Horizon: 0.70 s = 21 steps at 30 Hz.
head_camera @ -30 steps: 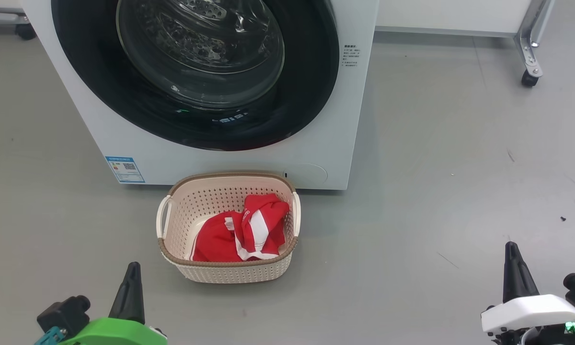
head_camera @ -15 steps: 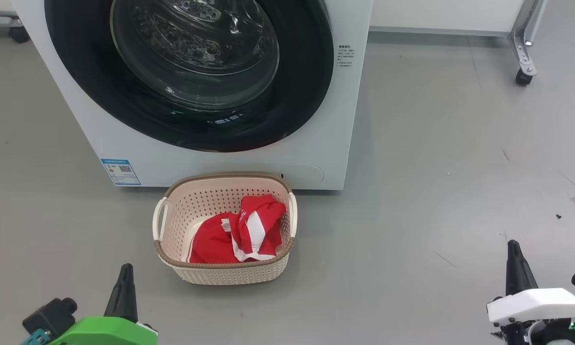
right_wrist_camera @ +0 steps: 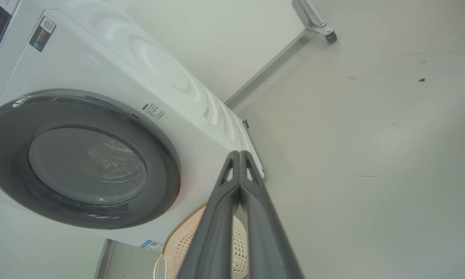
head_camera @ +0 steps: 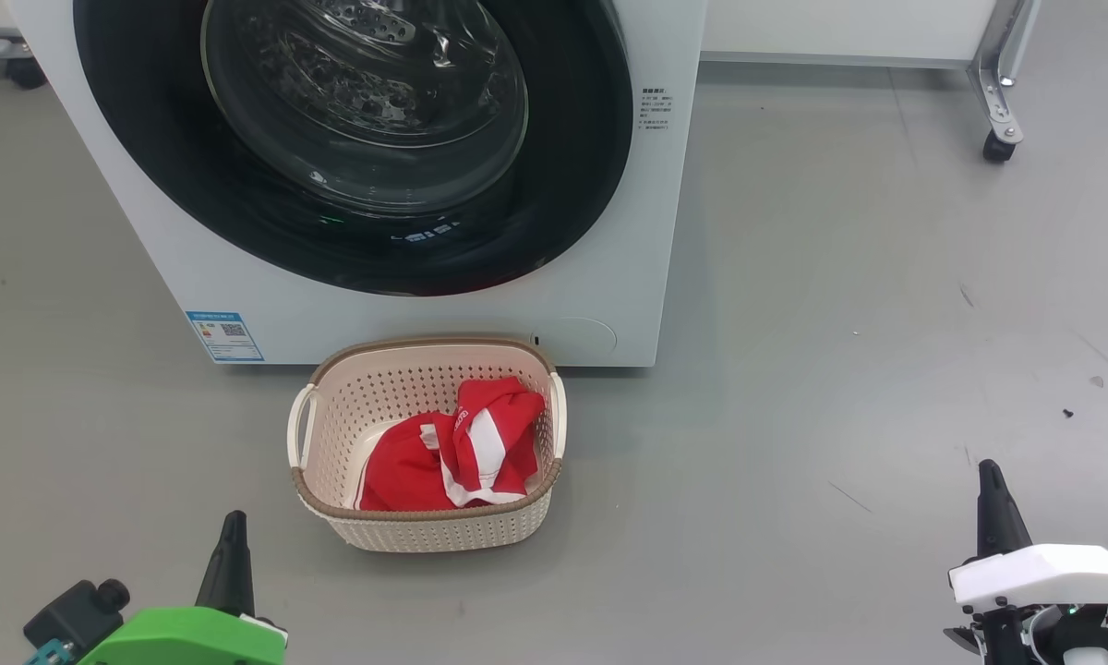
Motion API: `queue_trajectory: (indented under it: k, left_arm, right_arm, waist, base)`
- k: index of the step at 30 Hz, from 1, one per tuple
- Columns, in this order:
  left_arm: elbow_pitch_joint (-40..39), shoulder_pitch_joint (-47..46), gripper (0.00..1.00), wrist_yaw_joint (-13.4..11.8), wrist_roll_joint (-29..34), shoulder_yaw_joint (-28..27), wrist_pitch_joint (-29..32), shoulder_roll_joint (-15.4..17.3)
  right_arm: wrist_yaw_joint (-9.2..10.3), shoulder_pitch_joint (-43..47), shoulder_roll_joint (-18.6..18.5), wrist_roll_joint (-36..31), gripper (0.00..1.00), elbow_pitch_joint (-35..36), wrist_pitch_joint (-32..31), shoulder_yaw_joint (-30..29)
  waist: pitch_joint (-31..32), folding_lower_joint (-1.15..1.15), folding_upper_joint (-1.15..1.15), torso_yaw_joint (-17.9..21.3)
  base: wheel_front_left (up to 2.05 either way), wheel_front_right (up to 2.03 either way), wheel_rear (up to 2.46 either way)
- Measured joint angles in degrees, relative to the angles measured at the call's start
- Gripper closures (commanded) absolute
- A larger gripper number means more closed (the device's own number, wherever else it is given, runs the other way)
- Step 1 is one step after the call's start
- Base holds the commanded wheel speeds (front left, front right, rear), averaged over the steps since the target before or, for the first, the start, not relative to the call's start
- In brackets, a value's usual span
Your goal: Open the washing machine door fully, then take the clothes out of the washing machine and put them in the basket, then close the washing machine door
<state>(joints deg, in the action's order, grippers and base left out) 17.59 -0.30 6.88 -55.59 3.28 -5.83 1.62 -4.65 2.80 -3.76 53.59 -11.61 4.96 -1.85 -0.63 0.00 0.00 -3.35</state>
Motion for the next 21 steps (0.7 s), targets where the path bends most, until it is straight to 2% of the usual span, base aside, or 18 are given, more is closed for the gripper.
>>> queue_trajectory:
  k: [21]
  left_arm:
    - [-0.4, -0.9, 1.00, 0.0, -10.9, -1.8, 3.3, 0.4]
  right_arm:
    - [-0.80, -1.5, 0.3, 11.1, 1.00, -1.3, -3.2, -1.7]
  waist:
    - [0.1, 0.00, 0.00, 1.0]
  base:
    - [0.00, 0.00, 0.00]
